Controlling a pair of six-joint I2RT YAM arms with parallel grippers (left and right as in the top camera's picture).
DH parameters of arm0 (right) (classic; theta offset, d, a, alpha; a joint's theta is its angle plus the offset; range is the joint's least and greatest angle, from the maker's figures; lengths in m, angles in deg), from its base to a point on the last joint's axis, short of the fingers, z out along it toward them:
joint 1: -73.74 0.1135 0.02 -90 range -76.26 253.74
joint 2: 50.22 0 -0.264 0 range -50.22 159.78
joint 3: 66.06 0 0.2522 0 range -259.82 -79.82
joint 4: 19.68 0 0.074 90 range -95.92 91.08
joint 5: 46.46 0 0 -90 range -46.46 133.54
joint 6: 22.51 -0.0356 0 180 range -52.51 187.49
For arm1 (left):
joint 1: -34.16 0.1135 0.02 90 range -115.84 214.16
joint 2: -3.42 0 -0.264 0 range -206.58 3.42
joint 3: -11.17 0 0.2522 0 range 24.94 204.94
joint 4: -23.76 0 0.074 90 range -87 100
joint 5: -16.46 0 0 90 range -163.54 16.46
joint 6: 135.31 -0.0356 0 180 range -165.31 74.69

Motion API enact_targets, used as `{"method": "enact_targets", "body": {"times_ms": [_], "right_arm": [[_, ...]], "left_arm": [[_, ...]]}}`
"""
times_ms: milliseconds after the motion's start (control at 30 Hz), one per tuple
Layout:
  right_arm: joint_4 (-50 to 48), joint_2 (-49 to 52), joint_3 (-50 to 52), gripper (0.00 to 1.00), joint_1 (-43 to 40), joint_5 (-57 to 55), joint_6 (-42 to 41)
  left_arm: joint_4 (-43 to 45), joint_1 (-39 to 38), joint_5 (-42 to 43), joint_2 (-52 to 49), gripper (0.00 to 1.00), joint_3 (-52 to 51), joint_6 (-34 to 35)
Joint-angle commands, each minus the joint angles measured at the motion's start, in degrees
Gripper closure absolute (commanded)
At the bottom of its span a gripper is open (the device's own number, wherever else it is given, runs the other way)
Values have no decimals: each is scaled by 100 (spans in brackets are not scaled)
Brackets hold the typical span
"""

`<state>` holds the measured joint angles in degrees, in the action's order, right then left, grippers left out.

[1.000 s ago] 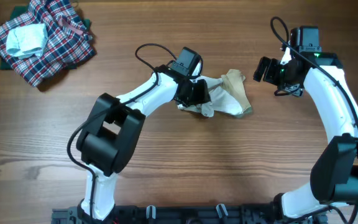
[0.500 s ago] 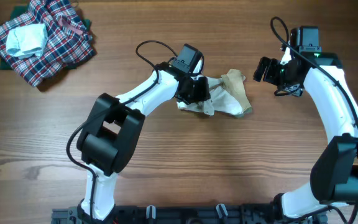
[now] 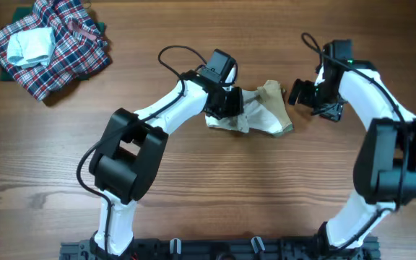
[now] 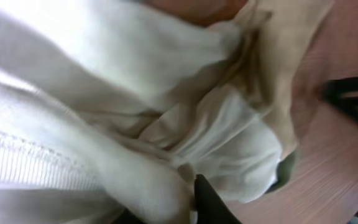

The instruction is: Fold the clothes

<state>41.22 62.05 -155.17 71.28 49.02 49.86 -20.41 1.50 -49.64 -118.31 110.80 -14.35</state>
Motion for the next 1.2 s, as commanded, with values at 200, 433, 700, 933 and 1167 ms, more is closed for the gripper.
{"method": "enact_targets", "body": {"times_ms": [200,433,700,933,1167], "right_arm": [[-107,326,7,0,-9,50,94],[-103,326,7,0,-7,57,94],[-98,326,7,0,-4,103,94],[-98,326,7,0,-2,245,98],[-98,326,7,0,-2,247,98]], "left_arm": [[225,120,7,13,74,256,-48],[380,138,-208,11,71,256,-68],[710,127,-208,0,73,254,-66],[1025,127,-208,-11,73,254,-66],[1250,127,-208,-144,66,254,-63]]}}
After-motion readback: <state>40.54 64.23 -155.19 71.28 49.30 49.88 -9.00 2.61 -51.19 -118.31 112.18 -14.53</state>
